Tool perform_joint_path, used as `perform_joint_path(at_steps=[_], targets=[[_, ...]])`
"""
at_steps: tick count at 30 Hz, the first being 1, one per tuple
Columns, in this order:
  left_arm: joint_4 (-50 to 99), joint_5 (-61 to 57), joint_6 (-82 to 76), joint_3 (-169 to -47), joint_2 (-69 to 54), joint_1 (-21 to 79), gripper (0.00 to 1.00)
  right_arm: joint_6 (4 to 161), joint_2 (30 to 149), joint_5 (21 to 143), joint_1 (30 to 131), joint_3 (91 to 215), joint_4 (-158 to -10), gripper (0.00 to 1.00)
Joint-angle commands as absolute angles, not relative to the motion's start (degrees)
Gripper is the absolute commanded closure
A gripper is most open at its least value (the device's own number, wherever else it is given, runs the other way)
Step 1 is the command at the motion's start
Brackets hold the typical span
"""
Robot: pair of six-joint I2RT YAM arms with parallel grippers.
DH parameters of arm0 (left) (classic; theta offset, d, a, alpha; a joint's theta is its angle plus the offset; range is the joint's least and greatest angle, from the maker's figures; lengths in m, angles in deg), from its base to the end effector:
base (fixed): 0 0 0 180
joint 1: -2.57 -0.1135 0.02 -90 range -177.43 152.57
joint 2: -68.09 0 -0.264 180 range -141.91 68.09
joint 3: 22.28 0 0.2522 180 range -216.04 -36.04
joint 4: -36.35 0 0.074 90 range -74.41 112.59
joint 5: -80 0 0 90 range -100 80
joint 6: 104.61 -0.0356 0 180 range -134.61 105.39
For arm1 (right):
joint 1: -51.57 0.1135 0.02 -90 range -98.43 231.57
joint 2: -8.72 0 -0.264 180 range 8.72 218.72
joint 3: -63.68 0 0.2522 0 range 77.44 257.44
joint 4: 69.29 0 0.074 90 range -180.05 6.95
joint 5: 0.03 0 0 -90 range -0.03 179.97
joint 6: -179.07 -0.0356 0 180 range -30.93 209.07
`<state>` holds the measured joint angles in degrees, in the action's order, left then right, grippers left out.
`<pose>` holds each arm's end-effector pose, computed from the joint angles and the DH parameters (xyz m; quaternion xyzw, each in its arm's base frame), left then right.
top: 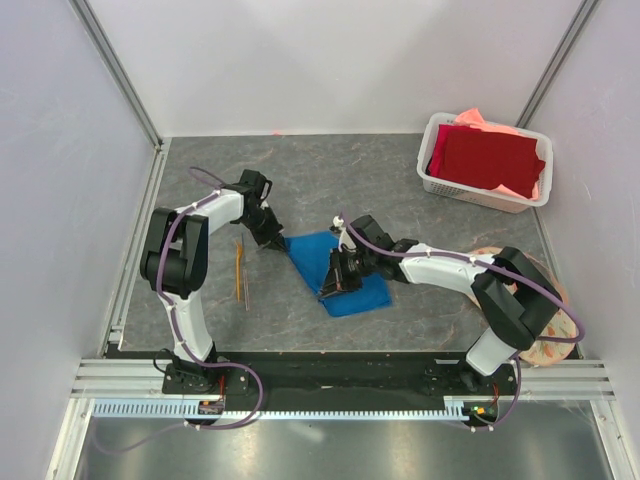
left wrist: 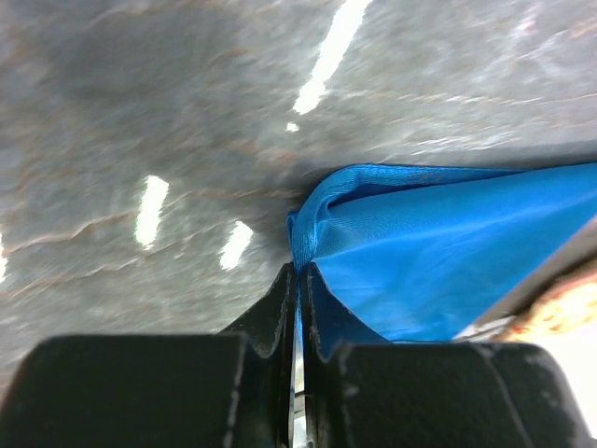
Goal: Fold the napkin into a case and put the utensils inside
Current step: Pick up the lower triangle-folded napkin from the center of the board.
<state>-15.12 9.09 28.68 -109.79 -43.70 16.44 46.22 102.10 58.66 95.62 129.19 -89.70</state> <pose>0.3607 -0.1011 0.1506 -0.2286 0.9517 -0.2030 0.0287 0.2229 0.2414 0.1812 -0.1055 0.8987 0.4189 0.0755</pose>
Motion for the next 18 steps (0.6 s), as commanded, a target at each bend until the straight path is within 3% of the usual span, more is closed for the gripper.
perform_joint_path(at_steps=[1,11,18], targets=[[-19.0,2.0,23.4,-110.9,-38.0,16.1,0.96,47.2,102.3,54.4,97.4,127.1,-87.2,1.0],[-27.9,-6.4,24.8,-109.3,-28.9,16.1,0.98,41.0,107.6,51.6,105.2,128.6,-76.7,1.0],[-31.7,-11.0,26.4,-112.0,-30.7,16.5,0.98,35.9,107.4,49.9,105.8,124.7,-68.4,1.0]])
